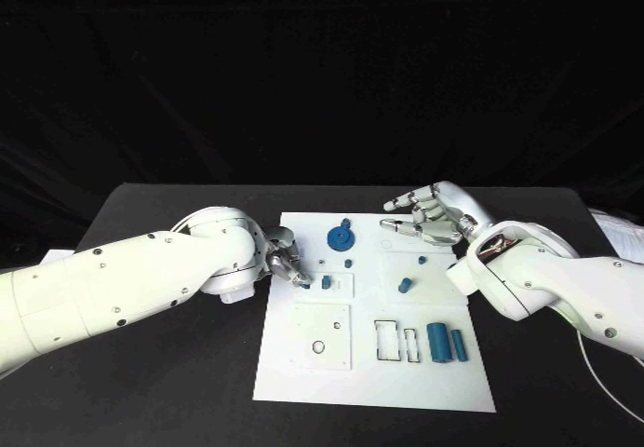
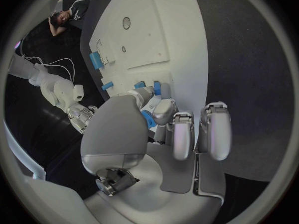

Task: Assemble the parts on the task board

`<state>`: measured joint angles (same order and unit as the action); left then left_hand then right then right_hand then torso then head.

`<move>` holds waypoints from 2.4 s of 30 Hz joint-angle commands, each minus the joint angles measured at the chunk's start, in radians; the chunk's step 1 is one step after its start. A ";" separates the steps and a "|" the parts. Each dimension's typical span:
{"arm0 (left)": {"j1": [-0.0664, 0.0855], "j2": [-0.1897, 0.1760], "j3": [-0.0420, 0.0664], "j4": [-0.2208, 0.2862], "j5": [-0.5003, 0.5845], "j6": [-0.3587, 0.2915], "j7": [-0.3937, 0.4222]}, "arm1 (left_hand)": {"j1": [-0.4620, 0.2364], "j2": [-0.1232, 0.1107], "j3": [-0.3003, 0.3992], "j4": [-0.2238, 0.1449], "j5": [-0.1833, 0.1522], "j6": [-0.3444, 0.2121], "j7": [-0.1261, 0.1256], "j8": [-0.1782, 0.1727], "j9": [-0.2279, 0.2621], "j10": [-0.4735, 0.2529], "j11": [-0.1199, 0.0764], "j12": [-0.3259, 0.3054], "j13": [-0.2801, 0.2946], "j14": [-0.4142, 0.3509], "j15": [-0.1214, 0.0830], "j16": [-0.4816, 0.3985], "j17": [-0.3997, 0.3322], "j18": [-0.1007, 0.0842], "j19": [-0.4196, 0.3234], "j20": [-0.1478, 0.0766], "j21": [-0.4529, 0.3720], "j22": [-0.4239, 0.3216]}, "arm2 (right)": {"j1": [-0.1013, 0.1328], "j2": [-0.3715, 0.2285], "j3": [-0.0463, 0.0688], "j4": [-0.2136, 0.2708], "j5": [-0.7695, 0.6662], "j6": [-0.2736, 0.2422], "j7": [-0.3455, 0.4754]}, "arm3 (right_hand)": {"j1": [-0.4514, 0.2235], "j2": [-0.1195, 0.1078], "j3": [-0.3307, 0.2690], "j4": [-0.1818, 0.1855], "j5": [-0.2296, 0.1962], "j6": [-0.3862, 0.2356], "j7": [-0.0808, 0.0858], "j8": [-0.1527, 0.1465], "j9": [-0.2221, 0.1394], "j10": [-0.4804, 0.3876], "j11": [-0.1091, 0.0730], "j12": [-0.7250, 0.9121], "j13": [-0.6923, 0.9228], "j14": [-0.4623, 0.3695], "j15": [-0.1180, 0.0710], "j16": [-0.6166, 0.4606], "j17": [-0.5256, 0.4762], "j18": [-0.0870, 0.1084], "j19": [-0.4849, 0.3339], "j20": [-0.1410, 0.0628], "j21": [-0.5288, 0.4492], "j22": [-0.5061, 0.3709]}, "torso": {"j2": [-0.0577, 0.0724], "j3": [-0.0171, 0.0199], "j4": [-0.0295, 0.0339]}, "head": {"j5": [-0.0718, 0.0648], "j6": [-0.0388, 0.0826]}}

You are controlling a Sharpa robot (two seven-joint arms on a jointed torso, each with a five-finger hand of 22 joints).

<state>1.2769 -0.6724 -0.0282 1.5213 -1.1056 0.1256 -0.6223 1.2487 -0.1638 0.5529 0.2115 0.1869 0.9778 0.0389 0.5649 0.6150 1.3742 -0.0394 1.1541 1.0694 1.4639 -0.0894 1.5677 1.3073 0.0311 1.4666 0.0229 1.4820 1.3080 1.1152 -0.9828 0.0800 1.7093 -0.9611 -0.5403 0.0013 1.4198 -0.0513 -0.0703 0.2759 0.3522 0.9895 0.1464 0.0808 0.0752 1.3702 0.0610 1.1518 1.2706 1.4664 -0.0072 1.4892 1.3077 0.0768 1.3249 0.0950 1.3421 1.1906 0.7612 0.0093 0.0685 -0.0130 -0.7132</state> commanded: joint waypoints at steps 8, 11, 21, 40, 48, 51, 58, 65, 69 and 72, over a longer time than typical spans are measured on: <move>-0.001 0.014 -0.002 -0.001 0.005 0.057 -0.023 | 0.001 -0.002 0.142 -0.145 0.008 0.008 -0.005 0.003 -0.003 0.010 0.002 0.005 0.002 0.107 0.001 0.003 0.263 -0.005 0.051 0.000 0.005 0.185 | -0.001 -0.001 0.000 0.004 -0.004 0.012 0.003 | -0.003 0.004 -0.007 0.000 0.007 0.005 -0.003 0.004 0.000 0.001 -0.005 0.004 -0.002 0.070 -0.008 -0.002 0.112 0.009 -0.003 0.000 -0.004 0.001 | 0.000 0.0009 0.0000 | -0.003 -0.004; 0.000 0.020 -0.002 -0.006 0.030 0.066 -0.040 | -0.027 0.004 0.136 -0.132 0.009 0.019 -0.007 0.003 -0.008 0.016 0.001 0.011 0.009 0.107 0.002 0.003 0.263 -0.005 0.052 0.001 0.005 0.186 | -0.001 -0.003 0.000 0.006 -0.004 0.010 0.004 | -0.003 0.004 -0.007 0.000 0.007 0.005 -0.003 0.004 0.000 0.001 -0.005 0.004 -0.002 0.070 -0.008 -0.002 0.112 0.009 -0.003 0.000 -0.004 0.001 | -0.001 0.0020 0.0011 | -0.001 -0.005; 0.000 0.042 -0.003 -0.021 0.052 0.112 -0.085 | -0.131 0.038 0.089 -0.071 0.008 0.045 -0.015 -0.007 -0.031 0.022 -0.004 0.018 0.019 0.107 -0.002 0.003 0.263 -0.006 0.054 -0.001 0.008 0.191 | -0.001 -0.006 0.000 0.009 -0.005 0.009 0.004 | -0.003 0.004 -0.007 0.000 0.007 0.005 -0.003 0.004 0.000 0.001 -0.005 0.004 -0.002 0.070 -0.008 -0.002 0.112 0.009 -0.003 0.000 -0.004 0.001 | 0.000 0.0012 -0.0013 | -0.001 -0.010; 0.002 0.063 -0.003 -0.037 0.041 0.113 -0.099 | -0.180 0.047 0.069 -0.054 0.008 0.060 -0.019 -0.012 -0.048 0.028 -0.007 0.028 0.031 0.107 -0.005 0.003 0.263 -0.009 0.060 -0.004 0.017 0.199 | -0.001 -0.004 0.000 0.008 -0.005 0.009 0.004 | -0.003 0.004 -0.007 0.000 0.007 0.005 -0.003 0.004 0.000 0.001 -0.005 0.004 -0.002 0.070 -0.008 -0.002 0.112 0.009 -0.003 0.000 -0.004 0.001 | 0.000 0.0006 -0.0002 | -0.004 -0.014; 0.002 0.067 -0.003 -0.034 0.021 0.091 -0.094 | -0.209 0.030 0.049 -0.049 0.008 0.070 -0.023 -0.011 -0.059 0.032 -0.010 0.033 0.037 0.107 -0.007 0.003 0.263 -0.011 0.064 -0.005 0.023 0.205 | -0.001 -0.003 0.000 0.007 -0.005 0.009 0.005 | -0.003 0.004 -0.007 0.000 0.007 0.005 -0.003 0.004 0.000 0.001 -0.005 0.004 -0.002 0.070 -0.008 -0.002 0.112 0.009 -0.003 0.000 -0.004 0.001 | 0.000 0.0010 0.0003 | -0.004 -0.015; 0.002 0.067 -0.002 -0.035 0.018 0.090 -0.095 | -0.222 0.023 0.038 -0.045 0.007 0.075 -0.024 -0.011 -0.064 0.035 -0.011 0.036 0.041 0.107 -0.008 0.003 0.263 -0.011 0.066 -0.006 0.025 0.208 | -0.001 -0.002 0.000 0.007 -0.005 0.009 0.005 | -0.002 0.004 -0.008 0.000 0.008 0.005 -0.003 0.004 0.000 0.000 -0.005 0.003 -0.003 0.070 -0.008 -0.002 0.110 0.009 -0.004 0.000 -0.004 0.000 | 0.000 0.0010 0.0005 | -0.005 -0.014; 0.002 0.068 -0.002 -0.040 0.014 0.094 -0.100 | -0.245 0.015 0.015 -0.034 0.006 0.081 -0.025 -0.010 -0.073 0.037 -0.012 0.037 0.043 0.107 -0.009 0.003 0.263 -0.012 0.067 -0.008 0.027 0.210 | -0.001 -0.002 0.000 0.006 -0.005 0.009 0.005 | -0.002 0.004 -0.008 0.000 0.008 0.005 -0.003 0.004 0.000 0.000 -0.005 0.003 -0.003 0.070 -0.008 -0.003 0.110 0.009 -0.004 0.000 -0.004 0.000 | -0.001 0.0008 0.0000 | -0.004 -0.014; 0.002 0.065 -0.001 -0.042 0.005 0.088 -0.105 | -0.293 -0.018 -0.073 0.004 0.002 0.094 -0.025 -0.004 -0.088 0.041 -0.012 0.041 0.047 0.107 -0.008 0.003 0.263 -0.014 0.070 -0.008 0.031 0.215 | -0.001 -0.002 0.000 0.005 -0.004 0.009 0.006 | -0.003 0.004 -0.009 0.000 0.008 0.004 -0.003 0.004 0.000 0.000 -0.005 0.002 -0.004 0.070 -0.008 -0.003 0.110 0.009 -0.004 0.000 -0.005 -0.001 | 0.000 0.0005 -0.0006 | -0.004 -0.013; 0.002 0.059 0.000 -0.040 -0.002 0.073 -0.106 | -0.306 -0.017 -0.177 0.040 0.001 0.096 -0.027 0.001 -0.102 0.042 -0.014 0.040 0.048 0.107 -0.010 0.003 0.263 -0.014 0.071 -0.009 0.032 0.216 | -0.001 -0.002 0.000 0.005 -0.004 0.009 0.006 | -0.003 0.004 -0.009 0.000 0.008 0.004 -0.003 0.004 0.000 0.000 -0.005 0.002 -0.004 0.070 -0.008 -0.003 0.110 0.009 -0.004 0.000 -0.005 -0.001 | 0.000 0.0001 -0.0009 | -0.005 -0.012; 0.002 0.053 0.001 -0.039 -0.007 0.059 -0.105 | -0.292 -0.004 -0.260 0.066 0.000 0.097 -0.029 0.006 -0.117 0.044 -0.015 0.041 0.050 0.107 -0.011 0.003 0.263 -0.014 0.072 -0.011 0.033 0.218 | -0.001 -0.003 0.000 0.005 -0.004 0.009 0.006 | -0.003 0.004 -0.009 0.000 0.008 0.004 -0.003 0.004 0.000 0.000 -0.005 0.002 -0.004 0.070 -0.008 -0.003 0.110 0.009 -0.004 0.000 -0.005 -0.001 | 0.000 0.0003 -0.0007 | -0.005 -0.013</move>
<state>1.2808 -0.6187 -0.0266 1.4810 -1.0994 0.1974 -0.6991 0.9568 -0.1774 0.2970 0.2754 0.1920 1.0706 0.0104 0.5683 0.4993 1.4098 -0.0537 1.1889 1.1190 1.4675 -0.0930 1.5677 1.3075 0.0309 1.4652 0.0170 1.5103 1.3075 1.1151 -0.9862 0.0800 1.7138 -0.9608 -0.5401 0.0019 1.4199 -0.0513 -0.0757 0.2759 0.3562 0.9895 0.1465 0.0807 0.0752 1.3683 0.0629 1.1511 1.2676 1.4664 -0.0072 1.4892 1.3080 0.0768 1.3249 0.0950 1.3421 1.1906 0.7606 0.0093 0.0677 -0.0176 -0.7254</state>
